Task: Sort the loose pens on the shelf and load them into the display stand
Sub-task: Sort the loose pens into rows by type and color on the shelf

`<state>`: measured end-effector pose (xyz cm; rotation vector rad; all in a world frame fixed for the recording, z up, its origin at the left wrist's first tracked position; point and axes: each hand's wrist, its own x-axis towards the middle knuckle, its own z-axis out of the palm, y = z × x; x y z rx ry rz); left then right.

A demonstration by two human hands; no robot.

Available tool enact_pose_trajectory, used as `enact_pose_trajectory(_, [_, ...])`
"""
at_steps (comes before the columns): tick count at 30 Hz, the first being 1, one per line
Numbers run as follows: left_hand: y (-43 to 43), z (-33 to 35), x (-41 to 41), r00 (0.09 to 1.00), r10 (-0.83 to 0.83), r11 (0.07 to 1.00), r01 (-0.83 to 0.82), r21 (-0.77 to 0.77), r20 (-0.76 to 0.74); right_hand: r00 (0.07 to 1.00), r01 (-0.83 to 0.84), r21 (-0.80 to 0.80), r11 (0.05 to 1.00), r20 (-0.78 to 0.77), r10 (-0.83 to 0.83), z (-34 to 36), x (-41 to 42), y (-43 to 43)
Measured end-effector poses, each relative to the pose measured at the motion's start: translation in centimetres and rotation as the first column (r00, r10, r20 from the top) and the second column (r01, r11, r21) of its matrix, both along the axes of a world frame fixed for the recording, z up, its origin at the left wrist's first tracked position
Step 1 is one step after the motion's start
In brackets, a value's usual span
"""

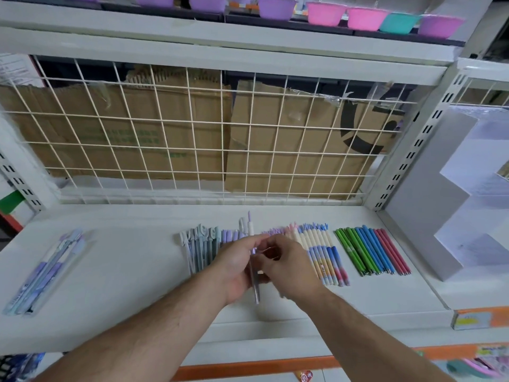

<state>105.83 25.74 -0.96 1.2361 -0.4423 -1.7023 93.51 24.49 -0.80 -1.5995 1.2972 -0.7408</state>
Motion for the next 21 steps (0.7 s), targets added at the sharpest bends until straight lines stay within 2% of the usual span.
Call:
enact_pose_trajectory(2, [0.0, 0.1, -0.5, 0.999, -0.033, 0.999, 0.033, -0.006, -0.028, 1.0, -0.001, 0.006, 1.0, -0.002, 0.001, -0.1, 0.1, 0.1])
enact_pose_trajectory(5, [-0.2, 0.1, -0.8, 0.999, -0.012, 0.999, 0.013, -0.03, 0.032, 0.999, 0.024, 0.039, 0.999, 0.028, -0.025, -0.4, -0.5, -0.5])
enact_pose_trajectory(7, [-0.3, 0.1, -0.8, 0.995, 0.024, 0.999, -0.022, -0.024, 0.101, 0.992, 0.086, -0.004, 0.996, -0.095, -0.086, -0.7, -1.2, -1.4])
enact_pose_trajectory(9, [-0.4, -0.1, -0.8, 0.981, 0.052, 0.998, -0.055, 0.012, 0.189, 0.945, 0.133, -0.088, 0.987, -0.29, -0.153, -0.7, -2.1, -2.2])
enact_pose_trajectory(13, [-0.4, -0.3, -0.6, 0.953, 0.081, 0.992, -0.107, 0.072, 0.293, 0.85, 0.088, -0.122, 0.989, -0.508, -0.138, -1.1, -2.9, -3.1])
enact_pose_trajectory(18, [-0.6, -0.5, -0.6, 0.961, 0.146, 0.985, -0.163, 0.055, 0.234, 0.782, 0.055, -0.128, 0.99, -0.611, -0.122, -1.2, -3.0, -3.6])
enact_pose_trajectory(21, [-0.6, -0.2, -0.8, 0.956, 0.187, 0.98, -0.196, 0.018, 0.227, 0.803, 0.06, -0.116, 0.991, -0.585, -0.117, -1.0, -3.0, -3.4])
